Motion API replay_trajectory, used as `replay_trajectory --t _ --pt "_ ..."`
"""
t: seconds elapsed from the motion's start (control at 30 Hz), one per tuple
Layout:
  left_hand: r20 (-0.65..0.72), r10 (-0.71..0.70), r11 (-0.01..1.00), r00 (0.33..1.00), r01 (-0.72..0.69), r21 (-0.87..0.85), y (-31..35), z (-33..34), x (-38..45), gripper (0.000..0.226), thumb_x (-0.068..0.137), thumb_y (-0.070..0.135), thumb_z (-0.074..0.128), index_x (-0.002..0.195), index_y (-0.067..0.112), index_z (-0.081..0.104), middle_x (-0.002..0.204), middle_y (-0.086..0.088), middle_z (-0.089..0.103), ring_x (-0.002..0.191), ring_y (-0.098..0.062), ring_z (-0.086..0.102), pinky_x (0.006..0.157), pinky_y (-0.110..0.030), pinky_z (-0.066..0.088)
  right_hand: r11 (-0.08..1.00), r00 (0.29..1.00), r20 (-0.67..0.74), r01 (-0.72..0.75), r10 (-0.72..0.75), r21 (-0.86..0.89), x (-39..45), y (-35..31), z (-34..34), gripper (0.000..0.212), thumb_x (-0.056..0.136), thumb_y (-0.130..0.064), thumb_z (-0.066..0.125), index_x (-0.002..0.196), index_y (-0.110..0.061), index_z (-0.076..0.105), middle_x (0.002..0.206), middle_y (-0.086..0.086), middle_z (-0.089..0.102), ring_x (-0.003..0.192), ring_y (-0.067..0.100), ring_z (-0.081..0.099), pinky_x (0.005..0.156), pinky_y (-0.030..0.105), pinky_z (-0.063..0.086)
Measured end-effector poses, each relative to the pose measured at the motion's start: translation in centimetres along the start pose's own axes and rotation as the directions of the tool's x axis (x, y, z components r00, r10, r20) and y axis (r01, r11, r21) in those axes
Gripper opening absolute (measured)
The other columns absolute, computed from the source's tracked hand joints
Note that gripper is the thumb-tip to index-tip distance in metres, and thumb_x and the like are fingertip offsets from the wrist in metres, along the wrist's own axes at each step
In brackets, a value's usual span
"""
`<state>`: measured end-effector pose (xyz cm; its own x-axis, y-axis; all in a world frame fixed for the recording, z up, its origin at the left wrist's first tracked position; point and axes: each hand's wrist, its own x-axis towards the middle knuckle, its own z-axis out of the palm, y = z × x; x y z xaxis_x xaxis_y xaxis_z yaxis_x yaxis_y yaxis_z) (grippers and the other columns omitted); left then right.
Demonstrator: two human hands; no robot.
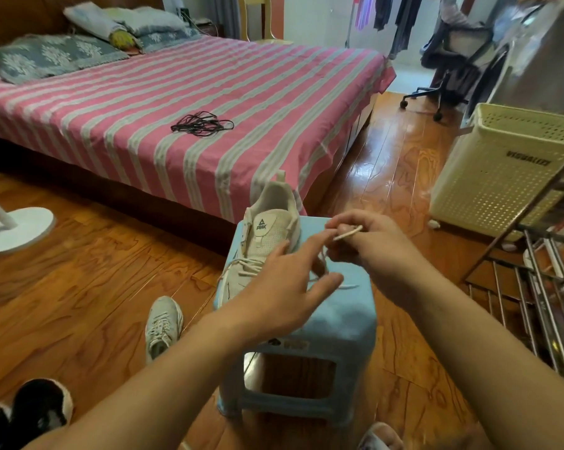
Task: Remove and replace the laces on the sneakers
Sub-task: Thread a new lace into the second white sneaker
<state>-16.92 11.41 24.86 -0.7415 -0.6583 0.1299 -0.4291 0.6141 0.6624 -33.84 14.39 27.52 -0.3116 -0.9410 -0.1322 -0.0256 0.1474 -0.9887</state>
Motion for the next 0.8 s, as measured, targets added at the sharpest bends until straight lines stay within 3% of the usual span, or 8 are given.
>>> replay_trajectory --t 0.07,0.13,0.2,0.43,0.5,0.6,0.67,0.8 --pt "0.020 0.005 0.999 1.000 -0.006 0.043 -0.4 -0.1 -0.4 0.034 0.106 0.039 0.048 0.139 0.035 0.051 0.100 0.009 0.066 0.101 0.004 0.050 0.103 -0.028 0.041 0.908 0.993 -0.033 -0.093 0.117 0.409 0.6 0.1 -1.3 0.034 0.091 0.017 0.038 0.099 -0.001 0.066 0.078 0.011 0.068 0.073 0.020 0.069 0.072 0.030 0.060" --pt "0.127 0.015 0.992 0.992 -0.031 0.126 -1.2 -0.6 -1.1 0.022 0.106 0.041 0.045 0.120 0.033 0.060 0.105 0.007 0.067 0.100 -0.009 0.058 0.090 -0.038 0.052 0.620 0.972 0.021 -0.167 0.235 0.767 1.7 -0.2 -3.7 0.032 0.082 0.014 0.040 0.095 -0.002 0.064 0.079 0.010 0.065 0.069 0.017 0.067 0.071 0.026 0.059" --pt "0.321 0.023 0.960 0.947 -0.111 0.258 -1.6 -0.6 -2.3 0.014 0.106 0.041 0.046 0.105 0.034 0.059 0.096 0.011 0.061 0.093 -0.009 0.055 0.086 -0.037 0.050 0.528 0.961 0.032 -0.179 0.276 0.830 3.0 0.2 -5.9 0.015 0.087 0.002 0.047 0.091 -0.005 0.060 0.076 0.003 0.056 0.053 0.007 0.053 0.051 0.015 0.046" --pt "0.503 0.111 0.849 0.857 -0.345 0.400 -1.7 -0.7 -4.2 0.037 0.093 0.045 0.045 0.084 0.025 0.075 0.088 0.013 0.056 0.096 -0.006 0.038 0.102 -0.035 0.037 0.990 0.864 -0.484 -0.129 0.139 0.055 6.8 3.5 -10.6 0.024 0.106 -0.014 0.032 0.099 -0.021 0.054 0.070 -0.003 0.041 0.044 0.007 0.034 0.038 0.017 0.024" --pt "0.417 0.119 0.858 0.901 -0.304 0.414 -2.0 -0.8 -3.9 0.039 0.095 0.047 0.043 0.096 0.028 0.078 0.102 0.013 0.057 0.107 -0.007 0.039 0.101 -0.032 0.037 0.982 0.913 -0.386 -0.175 0.132 -0.078 6.4 3.3 -9.7 0.025 0.107 -0.013 0.033 0.103 -0.014 0.058 0.065 -0.002 0.039 0.043 0.007 0.032 0.039 0.018 0.022" --pt "-0.062 0.091 0.895 0.994 -0.055 0.443 -2.8 -1.3 -2.5 0.028 0.097 0.040 0.050 0.109 0.031 0.073 0.104 0.012 0.060 0.105 -0.011 0.049 0.089 -0.031 0.041 0.969 0.967 -0.060 -0.248 0.246 -0.022 3.8 1.8 -4.8 0.018 0.106 -0.026 0.047 0.109 -0.013 0.060 0.063 -0.002 0.037 0.045 0.008 0.028 0.042 0.022 0.020" --pt "-0.309 -0.082 0.971 0.948 0.146 0.191 -2.8 -1.9 -1.3 0.013 0.099 0.034 0.059 0.100 0.030 0.071 0.091 0.016 0.064 0.087 -0.004 0.056 0.074 -0.025 0.042 0.949 0.949 0.130 -0.300 0.286 0.102 1.6 1.1 -1.0 0.030 0.101 -0.042 0.053 0.117 -0.017 0.058 0.065 -0.001 0.040 0.051 0.009 0.031 0.049 0.025 0.021" --pt "-0.061 -0.372 0.804 0.926 0.289 -0.520 -0.9 -0.8 -0.3 0.007 0.097 0.028 0.067 0.095 0.024 0.072 0.082 0.010 0.074 0.072 -0.002 0.064 0.068 -0.025 0.045 0.815 0.970 0.232 -0.191 0.072 0.548 -0.7 0.0 3.8 0.032 0.090 -0.035 0.057 0.116 -0.017 0.057 0.073 0.000 0.042 0.060 0.011 0.033 0.057 0.026 0.024"
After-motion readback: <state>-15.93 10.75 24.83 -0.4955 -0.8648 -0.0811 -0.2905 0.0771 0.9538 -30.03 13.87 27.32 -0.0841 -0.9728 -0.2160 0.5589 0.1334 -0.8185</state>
